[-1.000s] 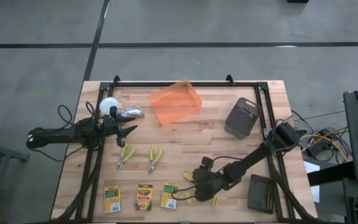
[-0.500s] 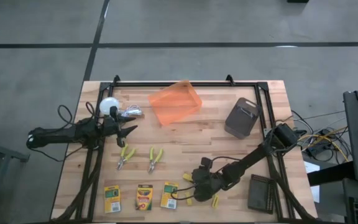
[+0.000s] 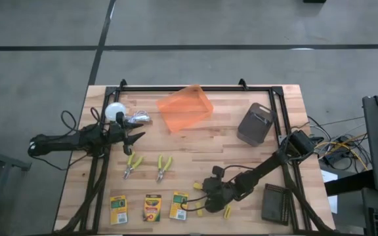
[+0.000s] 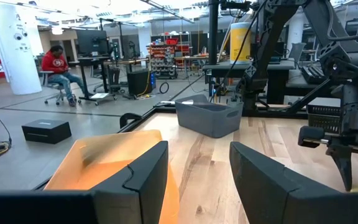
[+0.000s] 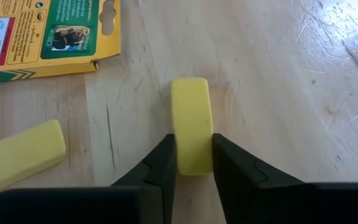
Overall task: Pick & Place School Supplies
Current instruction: Put the yellow eraser into the black basket
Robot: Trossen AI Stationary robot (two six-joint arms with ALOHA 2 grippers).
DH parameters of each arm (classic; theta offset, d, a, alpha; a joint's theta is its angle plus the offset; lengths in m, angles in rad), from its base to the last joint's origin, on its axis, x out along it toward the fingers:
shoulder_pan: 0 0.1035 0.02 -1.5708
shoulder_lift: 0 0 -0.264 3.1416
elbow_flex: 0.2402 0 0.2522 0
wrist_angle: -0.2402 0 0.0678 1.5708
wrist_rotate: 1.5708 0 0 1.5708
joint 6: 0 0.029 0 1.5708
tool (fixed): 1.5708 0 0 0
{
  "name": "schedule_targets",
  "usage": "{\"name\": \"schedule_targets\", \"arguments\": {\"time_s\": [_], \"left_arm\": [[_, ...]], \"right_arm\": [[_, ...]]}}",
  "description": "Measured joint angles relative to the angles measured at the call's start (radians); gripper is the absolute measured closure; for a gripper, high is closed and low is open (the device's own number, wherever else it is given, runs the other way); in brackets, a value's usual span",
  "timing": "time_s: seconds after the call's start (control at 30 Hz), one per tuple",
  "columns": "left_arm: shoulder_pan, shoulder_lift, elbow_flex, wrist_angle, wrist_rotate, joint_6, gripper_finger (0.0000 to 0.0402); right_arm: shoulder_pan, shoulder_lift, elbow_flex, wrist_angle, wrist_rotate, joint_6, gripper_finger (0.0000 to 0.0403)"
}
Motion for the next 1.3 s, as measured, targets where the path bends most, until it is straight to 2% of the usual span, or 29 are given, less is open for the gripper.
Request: {"name": "schedule_targets", "arguments": {"time_s": [0.47, 0.63, 0.8, 1.07, 1.3], "left_arm": [[0.000, 0.000, 0.000, 0.000, 0.000, 0.000, 0.0223], [0.000, 0.000, 0.000, 0.000, 0.000, 0.000, 0.0223], [0.000, 0.000, 0.000, 0.000, 0.000, 0.000, 0.0223], [0.000, 0.000, 0.000, 0.000, 0.000, 0.000, 0.0223], [0.000, 0.000, 0.000, 0.000, 0.000, 0.000, 0.0223]], "right_arm": [[0.001, -0.019, 0.000, -0.002, 0.006, -0.044, 0.0334], [0.008, -0.090, 0.005, -0.001, 0.141, -0.085, 0.0334], [0.008, -0.165, 0.005, -0.017, 0.159, -0.087, 0.0334], [0.024, -0.274, 0.035, -0.250, 0.159, 0.028, 0.0331], [0.118, -0.380, 0.079, -0.497, 0.160, 0.061, 0.0330]]}}
